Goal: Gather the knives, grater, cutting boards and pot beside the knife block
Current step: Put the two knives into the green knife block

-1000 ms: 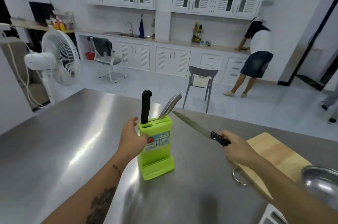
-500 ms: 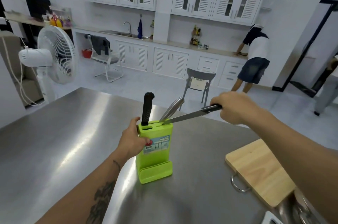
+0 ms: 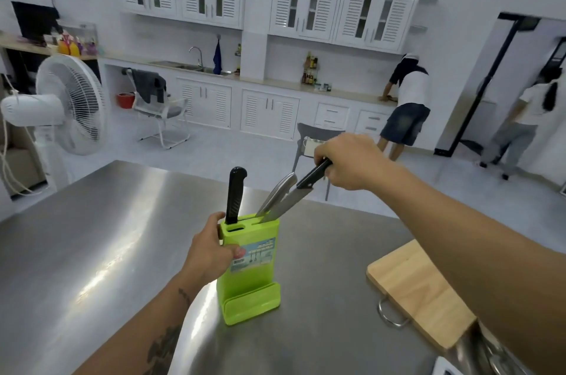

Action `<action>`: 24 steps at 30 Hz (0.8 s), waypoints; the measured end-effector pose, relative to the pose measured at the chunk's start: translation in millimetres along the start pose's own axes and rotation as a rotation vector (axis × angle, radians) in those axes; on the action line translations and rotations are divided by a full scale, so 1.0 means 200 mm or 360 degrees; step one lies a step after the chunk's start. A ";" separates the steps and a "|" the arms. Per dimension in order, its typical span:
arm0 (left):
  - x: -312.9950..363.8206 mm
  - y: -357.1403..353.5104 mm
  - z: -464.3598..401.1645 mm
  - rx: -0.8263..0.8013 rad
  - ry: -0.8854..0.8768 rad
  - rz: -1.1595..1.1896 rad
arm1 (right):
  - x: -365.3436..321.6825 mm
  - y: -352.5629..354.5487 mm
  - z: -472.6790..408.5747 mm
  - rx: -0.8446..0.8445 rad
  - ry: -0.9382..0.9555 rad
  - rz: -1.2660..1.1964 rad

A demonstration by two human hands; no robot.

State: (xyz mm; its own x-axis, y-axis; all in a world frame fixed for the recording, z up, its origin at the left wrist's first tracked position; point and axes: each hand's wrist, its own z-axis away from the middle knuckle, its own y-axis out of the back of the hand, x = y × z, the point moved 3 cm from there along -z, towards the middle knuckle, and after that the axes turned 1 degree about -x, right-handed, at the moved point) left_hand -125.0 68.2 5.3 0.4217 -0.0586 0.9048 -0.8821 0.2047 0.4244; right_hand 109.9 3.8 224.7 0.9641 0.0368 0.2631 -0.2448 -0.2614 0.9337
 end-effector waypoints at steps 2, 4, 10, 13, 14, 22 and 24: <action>0.00 0.00 0.00 -0.0006 0.0002 0.0001 | -0.04 0.00 -0.04 -0.0004 0.0014 -0.0163; 0.00 0.00 0.00 -0.0007 -0.0005 -0.0001 | -0.10 -0.02 -0.08 -0.0047 0.0019 -0.0315; 0.02 0.00 0.00 -0.0019 0.0000 0.0007 | -0.29 -0.23 -0.11 -0.0134 0.0098 -0.0525; 0.02 0.01 0.00 -0.0015 0.0008 0.0006 | -0.35 -0.30 -0.11 -0.0095 0.0121 -0.0486; 0.02 0.01 0.00 -0.0014 0.0007 0.0007 | -0.36 -0.31 -0.11 -0.0080 0.0097 -0.0510; 0.00 0.00 0.01 -0.0002 -0.0015 0.0067 | -0.24 -0.38 -0.01 0.0267 -0.0232 -0.1137; 0.01 0.00 0.01 -0.0006 -0.0026 0.0071 | -0.21 -0.42 0.04 0.0336 -0.0343 -0.1300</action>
State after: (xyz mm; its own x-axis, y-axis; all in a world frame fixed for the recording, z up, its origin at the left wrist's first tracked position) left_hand -125.3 66.0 6.4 0.3787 -0.0653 0.9232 -0.8989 0.2114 0.3837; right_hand 91.6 16.7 134.2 0.8335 0.1130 -0.5409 0.5355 -0.4067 0.7402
